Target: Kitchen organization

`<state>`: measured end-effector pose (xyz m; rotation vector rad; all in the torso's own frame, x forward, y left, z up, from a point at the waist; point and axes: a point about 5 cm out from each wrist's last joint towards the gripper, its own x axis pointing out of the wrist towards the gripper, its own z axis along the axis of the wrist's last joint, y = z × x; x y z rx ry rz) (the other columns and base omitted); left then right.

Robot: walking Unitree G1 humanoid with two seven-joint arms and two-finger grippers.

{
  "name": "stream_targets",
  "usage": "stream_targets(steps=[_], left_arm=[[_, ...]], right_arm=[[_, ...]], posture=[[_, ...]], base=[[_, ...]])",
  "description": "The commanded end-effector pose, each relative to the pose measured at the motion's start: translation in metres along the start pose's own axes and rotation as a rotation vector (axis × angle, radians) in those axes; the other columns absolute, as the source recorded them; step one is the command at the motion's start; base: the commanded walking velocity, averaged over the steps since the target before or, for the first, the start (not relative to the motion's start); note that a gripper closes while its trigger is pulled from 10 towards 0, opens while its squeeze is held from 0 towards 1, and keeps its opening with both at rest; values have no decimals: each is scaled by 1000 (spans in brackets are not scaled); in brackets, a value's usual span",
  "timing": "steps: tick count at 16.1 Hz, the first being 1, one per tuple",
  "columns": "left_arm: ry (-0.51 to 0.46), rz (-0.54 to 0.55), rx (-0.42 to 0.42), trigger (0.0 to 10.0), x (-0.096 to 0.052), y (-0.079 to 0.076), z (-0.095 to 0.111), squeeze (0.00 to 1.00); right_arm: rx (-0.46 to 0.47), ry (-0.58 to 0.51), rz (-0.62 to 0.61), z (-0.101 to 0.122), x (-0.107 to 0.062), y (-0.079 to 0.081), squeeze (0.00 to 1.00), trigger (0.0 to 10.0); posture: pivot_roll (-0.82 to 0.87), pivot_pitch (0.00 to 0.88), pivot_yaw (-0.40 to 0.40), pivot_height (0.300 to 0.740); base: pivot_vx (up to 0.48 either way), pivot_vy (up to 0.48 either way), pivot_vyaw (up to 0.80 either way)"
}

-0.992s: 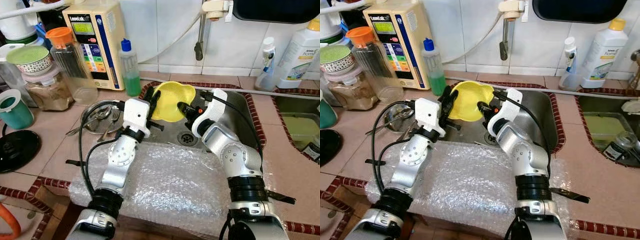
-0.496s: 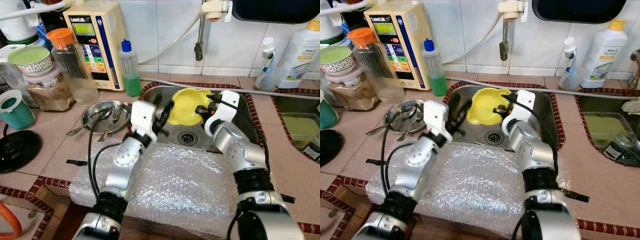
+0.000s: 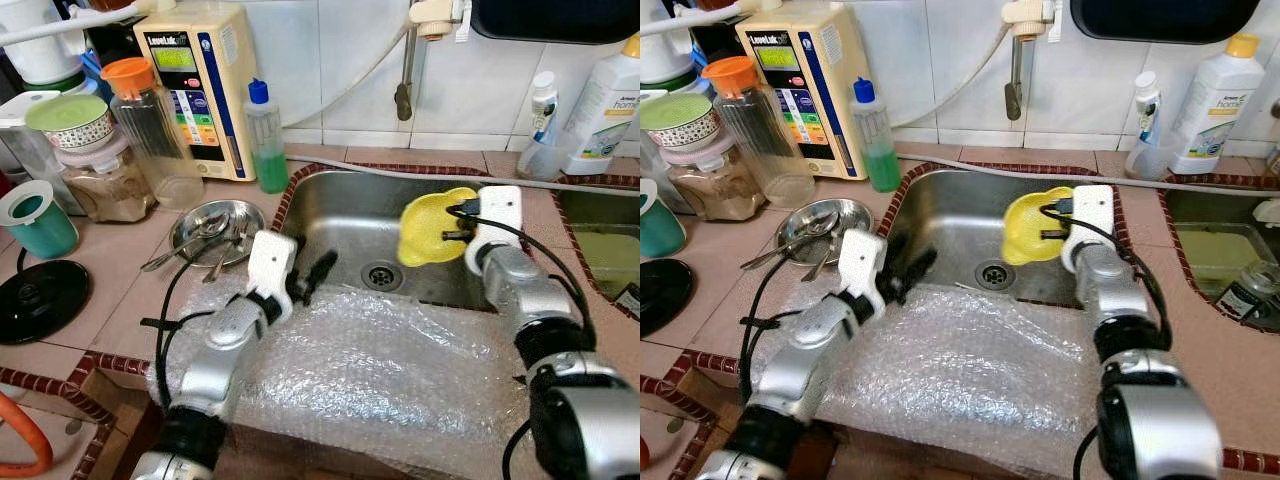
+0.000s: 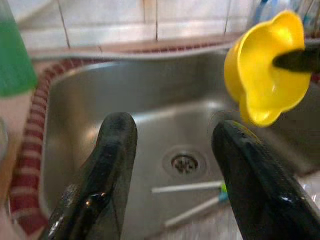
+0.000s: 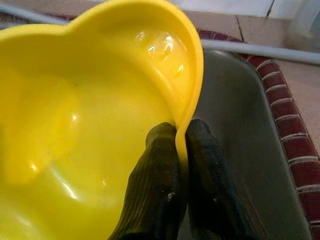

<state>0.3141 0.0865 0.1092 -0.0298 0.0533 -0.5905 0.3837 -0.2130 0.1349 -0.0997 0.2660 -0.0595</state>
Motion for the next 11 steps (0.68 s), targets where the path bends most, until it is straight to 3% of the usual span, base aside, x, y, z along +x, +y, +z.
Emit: stream_targets(steps=[1, 2, 6, 11], left_arm=[[19, -19, 24, 10000, -3, 0, 1, 1000], [44, -21, 44, 10000, -4, 1, -1, 1000], [46, -41, 50, 10000, -2, -6, 0, 1000], [31, 2, 69, 10000, -2, 1, 5, 1000]], right_arm=[[-30, -6, 14, 4, 2, 2, 0, 6235], [-40, 7, 14, 1, 2, 0, 1000, 10000], [-28, 38, 41, -7, 3, 4, 1000, 10000], [61, 67, 82, -11, 3, 8, 1000, 10000]], posture=[[14, 0, 112, 740], [17, 0, 112, 740], [21, 0, 108, 740], [20, 0, 108, 740]], base=[[0, 0, 0], [0, 0, 0], [0, 0, 0], [0, 0, 0]])
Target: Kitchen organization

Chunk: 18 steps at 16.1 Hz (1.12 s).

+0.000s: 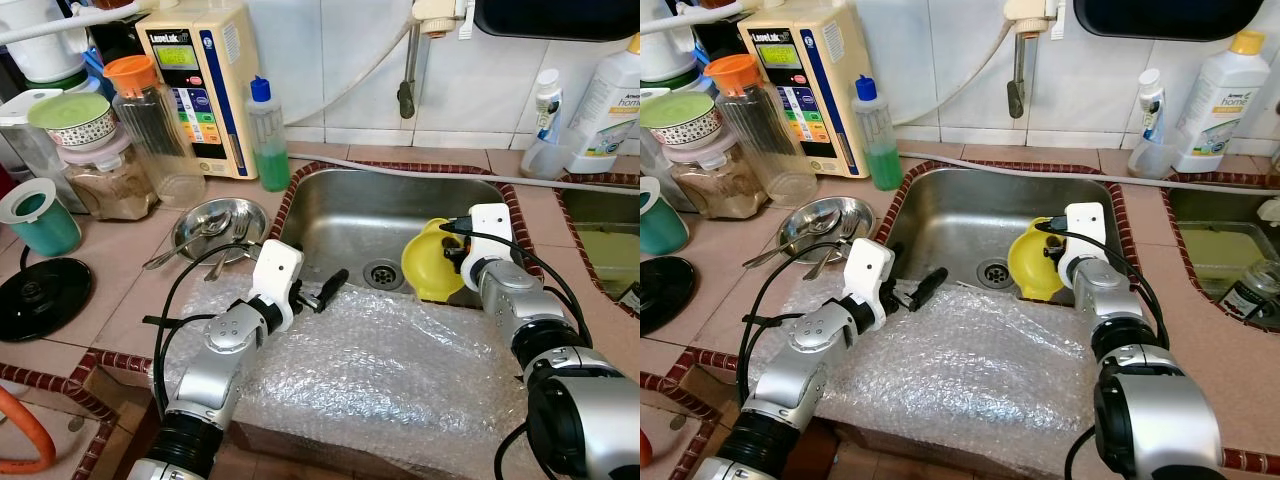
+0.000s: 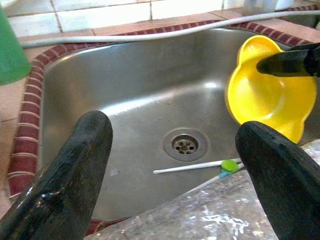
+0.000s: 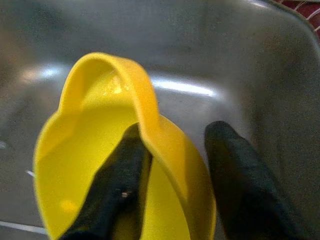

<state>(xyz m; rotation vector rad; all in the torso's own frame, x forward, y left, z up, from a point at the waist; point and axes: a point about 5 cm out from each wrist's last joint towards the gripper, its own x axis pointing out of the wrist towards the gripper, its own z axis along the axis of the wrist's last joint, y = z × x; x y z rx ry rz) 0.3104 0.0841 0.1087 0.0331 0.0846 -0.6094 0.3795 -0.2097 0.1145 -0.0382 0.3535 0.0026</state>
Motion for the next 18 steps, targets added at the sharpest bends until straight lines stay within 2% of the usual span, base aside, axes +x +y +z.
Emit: stream_targets(steps=[1, 8, 11, 14, 15, 16, 17, 18], left_arm=[[-15, 25, 15, 10000, 0, 7, 6, 1000], [-22, 94, 34, 10000, -4, 18, 9, 1000], [-70, 192, 48, 10000, -6, 32, 17, 1000], [-142, 346, 54, 10000, -11, 52, 29, 1000], [-150, 386, 67, 10000, -13, 57, 31, 1000], [-160, 431, 121, 10000, -16, 63, 35, 1000], [-172, 421, 158, 10000, -17, 64, 37, 1000], [-173, 465, 159, 10000, -18, 67, 37, 1000]], right_arm=[[43, -16, 20, 10, 2, 3, 1000, 10000], [110, 45, 105, 0, 1, 9, 1000, 10000], [112, -35, 99, 13, 2, 6, 1000, 10000], [71, -125, 149, 22, 0, 14, 1000, 10000], [71, -146, 173, 23, 0, 18, 1000, 10000], [63, -180, 203, 24, -2, 24, 1000, 10000], [66, -210, 219, 24, -4, 27, 1000, 10000], [58, -240, 222, 22, -8, 29, 1000, 10000]], posture=[[20, 0, 108, 740], [45, 0, 106, 740], [63, 0, 101, 740], [75, 0, 90, 740], [86, 0, 86, 740], [86, 0, 86, 740], [91, 0, 84, 740], [92, 0, 83, 740]], base=[[0, 0, 0], [0, 0, 0], [0, 0, 0], [0, 0, 0], [0, 0, 0], [0, 0, 0], [0, 0, 0], [0, 0, 0]])
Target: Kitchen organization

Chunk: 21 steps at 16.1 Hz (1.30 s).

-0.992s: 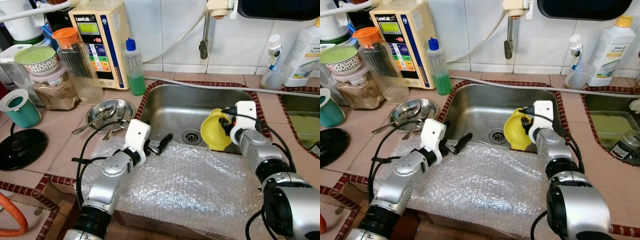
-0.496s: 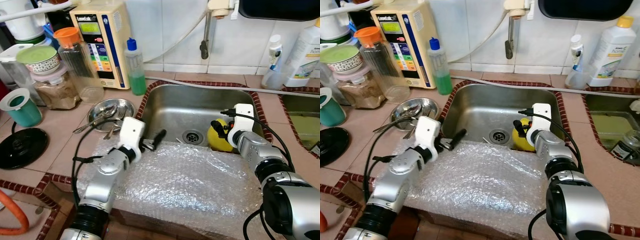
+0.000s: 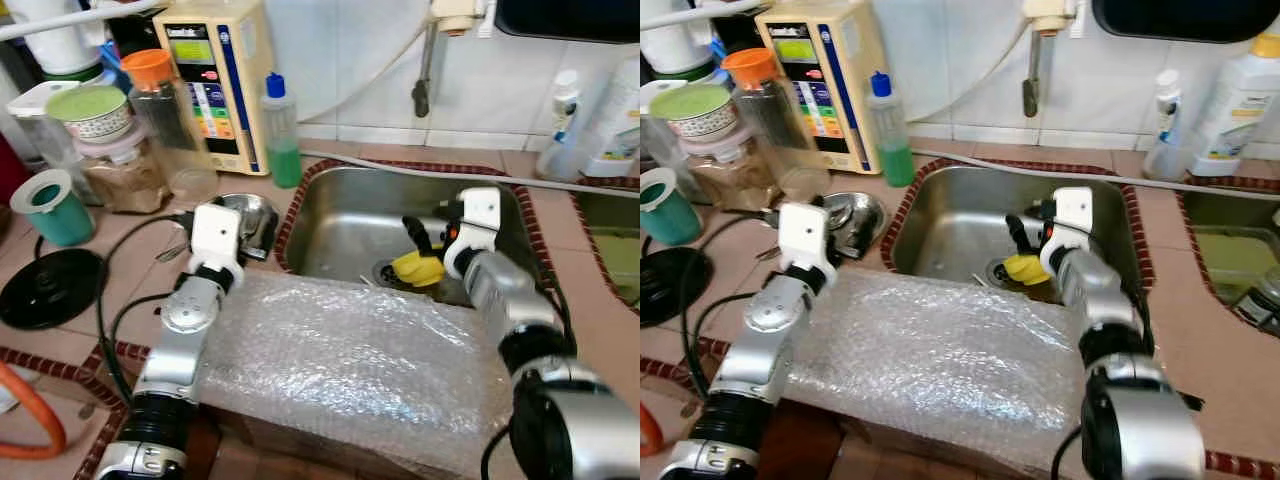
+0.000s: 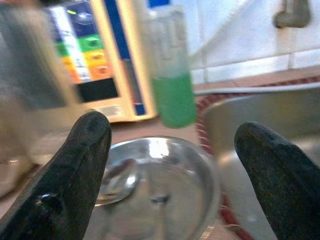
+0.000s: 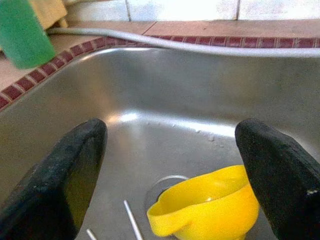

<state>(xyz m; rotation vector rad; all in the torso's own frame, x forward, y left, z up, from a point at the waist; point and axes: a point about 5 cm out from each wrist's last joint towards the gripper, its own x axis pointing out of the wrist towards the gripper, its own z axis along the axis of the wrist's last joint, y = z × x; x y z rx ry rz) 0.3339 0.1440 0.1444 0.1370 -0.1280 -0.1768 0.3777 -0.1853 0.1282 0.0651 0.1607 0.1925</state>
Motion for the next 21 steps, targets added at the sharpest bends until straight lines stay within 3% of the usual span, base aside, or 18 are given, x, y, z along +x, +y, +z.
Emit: stream_targets(steps=[1, 5, 6, 7, 8, 9, 10, 11, 15, 21], left_arm=[[-19, 73, 23, 10000, 2, 9, 3, 1000], [-51, 197, 90, 10000, 2, 28, 9, 1000], [-27, 278, 62, 10000, 2, 37, 5, 1000], [-14, 332, 50, 10000, 2, 44, 4, 1000], [12, 373, 34, 10000, 2, 50, 0, 1000], [43, 393, -5, 10000, 3, 53, -4, 1000], [69, 403, -50, 10000, 4, 55, -8, 624], [79, 411, -64, 10000, 5, 57, -9, 0], [136, 463, -166, 10000, 6, 60, -17, 0], [259, 500, -364, 10000, 1, 56, -37, 0]], right_arm=[[-17, -63, 32, 6, -2, 8, 1000, 10000], [-5, -119, 103, 2, -17, 19, 1000, 10000], [28, -152, 168, 6, -23, 26, 1000, 10000], [39, -167, 196, 8, -26, 30, 855, 10000], [32, -184, 227, 9, -31, 36, 482, 10000], [-23, -189, 248, 9, -35, 40, 251, 10000], [-110, -193, 279, 8, -39, 46, 0, 10000], [-154, -195, 341, 6, -45, 55, 0, 10000], [-166, -161, 590, 2, -79, 85, 0, 10000], [-183, -153, 607, 5, -89, 85, 0, 10000]], posture=[[89, 0, 84, 740], [76, 0, 84, 740], [59, 0, 86, 740], [53, 0, 88, 740], [45, 0, 94, 740], [40, 0, 98, 740], [36, 0, 102, 740], [29, 0, 107, 740], [23, 0, 110, 740], [10, 0, 115, 740]], base=[[0, 0, 0], [0, 0, 0], [0, 0, 0], [0, 0, 0], [0, 0, 0], [0, 0, 0], [0, 0, 0], [0, 0, 0], [0, 0, 0], [0, 0, 0]])
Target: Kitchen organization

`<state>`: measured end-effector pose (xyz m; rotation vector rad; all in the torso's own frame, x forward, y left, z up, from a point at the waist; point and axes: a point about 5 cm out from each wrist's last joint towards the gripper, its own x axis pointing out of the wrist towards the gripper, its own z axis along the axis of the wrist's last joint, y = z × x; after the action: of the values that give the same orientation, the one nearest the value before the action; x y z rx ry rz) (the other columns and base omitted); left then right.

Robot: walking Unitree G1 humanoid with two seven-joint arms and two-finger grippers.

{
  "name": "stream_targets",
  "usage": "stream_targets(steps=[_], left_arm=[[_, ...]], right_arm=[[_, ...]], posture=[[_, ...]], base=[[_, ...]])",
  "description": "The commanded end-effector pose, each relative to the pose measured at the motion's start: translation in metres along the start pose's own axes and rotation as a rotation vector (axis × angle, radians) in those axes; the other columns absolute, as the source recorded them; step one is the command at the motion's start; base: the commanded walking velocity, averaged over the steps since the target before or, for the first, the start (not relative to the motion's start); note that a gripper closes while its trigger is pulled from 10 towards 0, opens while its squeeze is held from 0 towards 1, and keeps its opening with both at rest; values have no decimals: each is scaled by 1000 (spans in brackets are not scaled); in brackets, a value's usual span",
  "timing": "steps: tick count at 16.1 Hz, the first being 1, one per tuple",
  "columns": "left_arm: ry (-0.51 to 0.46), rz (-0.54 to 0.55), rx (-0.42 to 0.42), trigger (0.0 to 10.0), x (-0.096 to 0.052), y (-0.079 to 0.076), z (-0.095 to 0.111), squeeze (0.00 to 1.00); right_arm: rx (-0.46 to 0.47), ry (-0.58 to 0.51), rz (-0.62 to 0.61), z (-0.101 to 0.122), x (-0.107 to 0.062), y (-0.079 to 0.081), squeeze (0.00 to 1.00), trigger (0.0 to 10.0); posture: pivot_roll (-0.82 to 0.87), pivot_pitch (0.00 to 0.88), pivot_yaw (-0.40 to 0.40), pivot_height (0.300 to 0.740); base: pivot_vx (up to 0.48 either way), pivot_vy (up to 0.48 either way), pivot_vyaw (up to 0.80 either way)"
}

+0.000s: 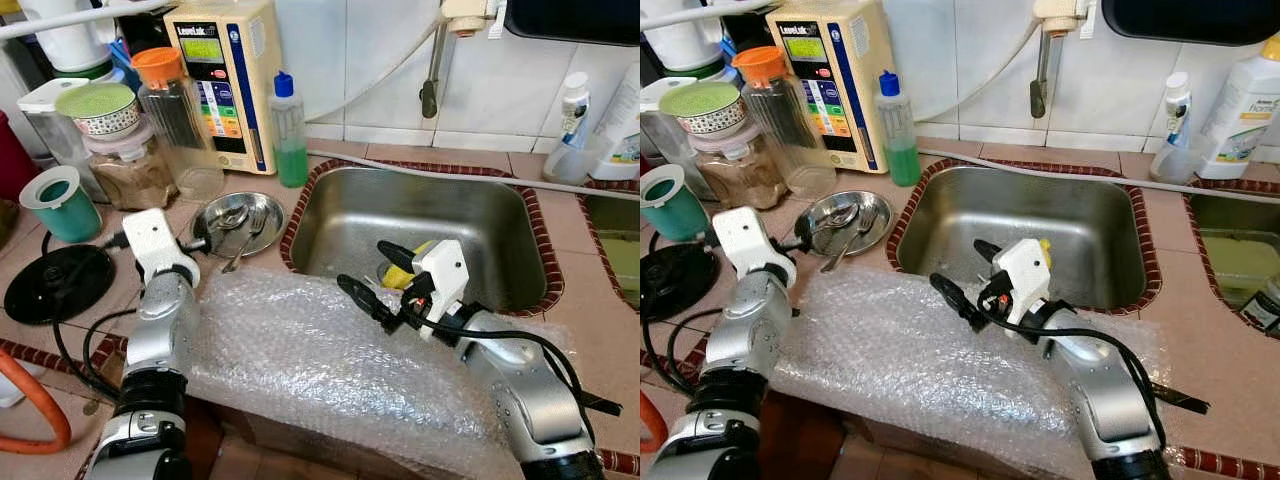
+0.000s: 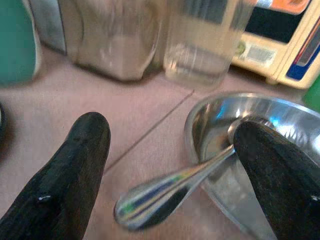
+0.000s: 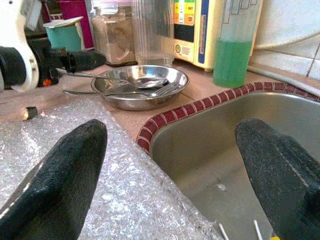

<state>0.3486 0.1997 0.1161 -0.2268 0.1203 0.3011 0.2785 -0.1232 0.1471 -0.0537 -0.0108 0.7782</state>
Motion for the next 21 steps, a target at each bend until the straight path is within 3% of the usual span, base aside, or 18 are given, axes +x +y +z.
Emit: stream_targets(steps=[1, 3, 4, 5, 10, 21], left_arm=[[33, 13, -46, 10000, 2, 1, -1, 0], [71, 4, -102, 10000, 3, -1, -4, 0], [83, 4, -121, 7412, 3, -2, -5, 0], [100, -14, -161, 0, 4, -4, -7, 0], [81, -71, -256, 0, 5, -13, -1, 0], [-3, -45, -279, 0, 6, -5, 12, 0]], right_arm=[[-17, -15, 38, 9, 0, 5, 0, 10000], [-17, -8, 52, 10, 0, 7, 0, 10000], [-18, -7, 55, 10, 0, 7, 0, 10000], [-20, -5, 57, 11, 0, 7, 0, 10000], [1, 0, 95, 11, -2, 13, 0, 10000], [6, -3, 94, 11, 1, 11, 0, 10000]], posture=[[10, 0, 115, 740], [10, 0, 113, 740], [11, 0, 113, 740], [10, 0, 113, 740], [7, 0, 115, 740], [15, 0, 116, 740]], base=[[0, 0, 0], [0, 0, 0], [0, 0, 0], [0, 0, 0], [0, 0, 0], [0, 0, 0]])
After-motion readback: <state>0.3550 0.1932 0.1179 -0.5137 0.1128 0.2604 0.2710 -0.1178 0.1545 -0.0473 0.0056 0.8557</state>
